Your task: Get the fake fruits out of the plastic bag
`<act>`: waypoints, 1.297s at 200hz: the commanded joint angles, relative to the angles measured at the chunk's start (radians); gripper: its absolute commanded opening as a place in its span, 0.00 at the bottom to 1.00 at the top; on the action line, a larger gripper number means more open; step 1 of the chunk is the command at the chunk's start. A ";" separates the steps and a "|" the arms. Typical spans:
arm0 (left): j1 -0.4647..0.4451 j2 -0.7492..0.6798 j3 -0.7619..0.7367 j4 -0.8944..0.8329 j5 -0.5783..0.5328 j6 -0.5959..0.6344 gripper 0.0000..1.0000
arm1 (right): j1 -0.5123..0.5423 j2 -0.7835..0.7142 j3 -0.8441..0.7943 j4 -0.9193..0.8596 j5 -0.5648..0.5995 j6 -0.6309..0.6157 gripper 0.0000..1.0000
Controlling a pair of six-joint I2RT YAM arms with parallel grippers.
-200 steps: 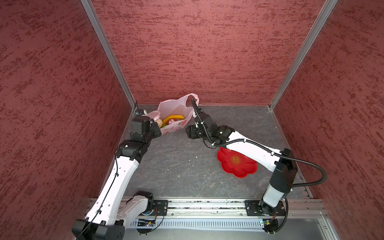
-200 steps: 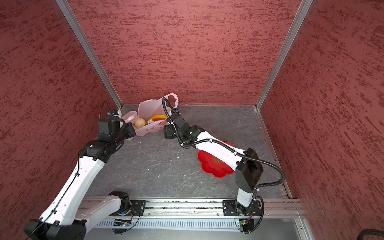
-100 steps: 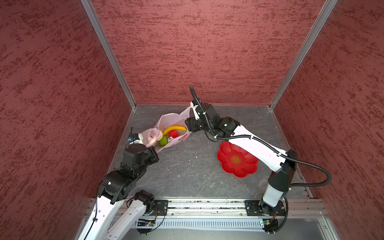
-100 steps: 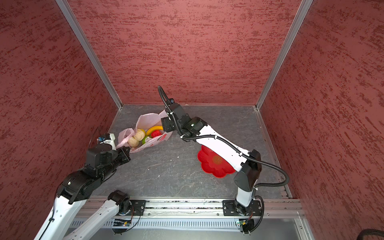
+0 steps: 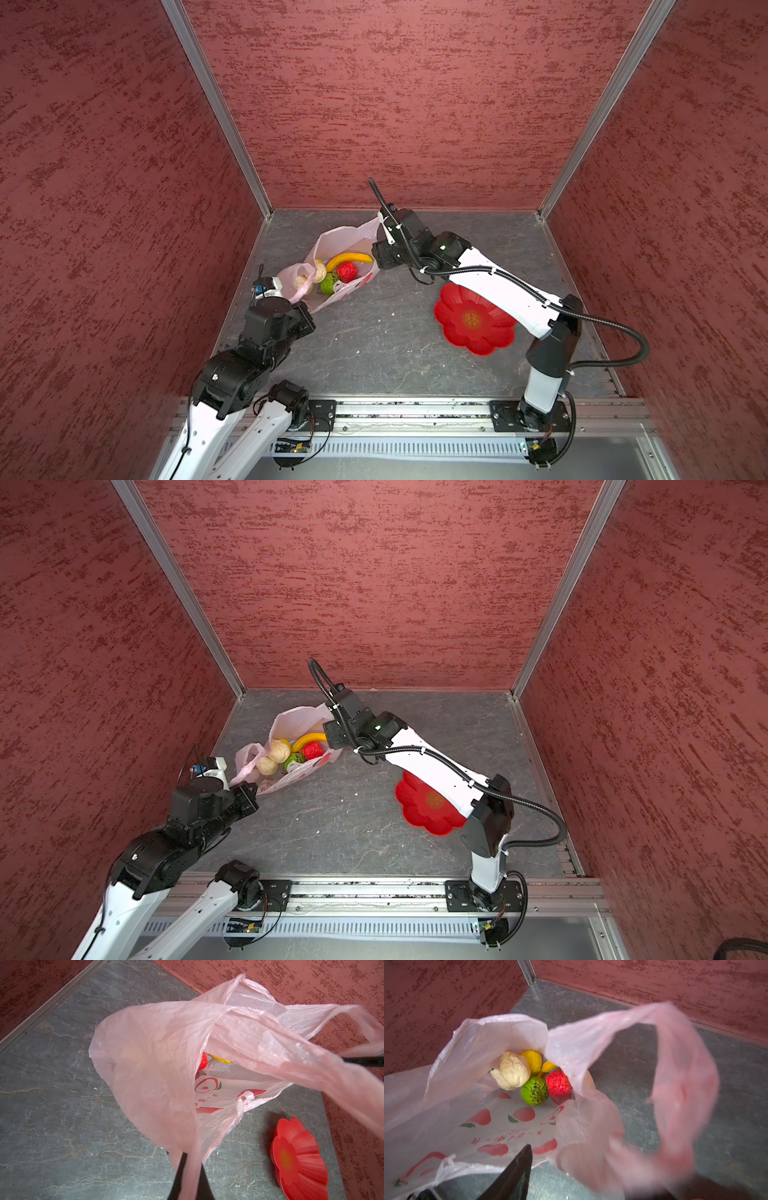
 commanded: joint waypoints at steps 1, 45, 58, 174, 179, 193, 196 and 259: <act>-0.004 -0.003 0.000 0.034 -0.013 0.000 0.05 | 0.007 -0.140 -0.072 -0.001 0.024 0.105 0.69; -0.004 -0.003 0.003 0.038 -0.003 0.006 0.05 | 0.004 -0.200 -0.261 0.128 -0.007 0.139 0.76; -0.004 -0.004 0.009 0.031 -0.001 0.008 0.05 | -0.001 -0.179 -0.262 0.158 -0.039 0.133 0.77; -0.004 -0.030 0.009 -0.071 -0.038 -0.039 0.05 | -0.094 0.019 -0.234 0.365 -0.240 0.046 0.79; -0.004 -0.032 0.008 -0.073 -0.041 -0.043 0.05 | -0.098 0.027 -0.229 0.373 -0.251 0.039 0.79; -0.004 -0.033 0.005 -0.072 -0.052 -0.048 0.05 | -0.108 0.059 -0.210 0.386 -0.278 0.017 0.79; -0.004 -0.033 0.005 -0.072 -0.052 -0.050 0.05 | -0.108 0.065 -0.204 0.389 -0.282 0.012 0.79; -0.004 -0.006 0.006 -0.027 -0.076 -0.062 0.18 | -0.127 0.149 -0.131 0.440 -0.390 -0.040 0.40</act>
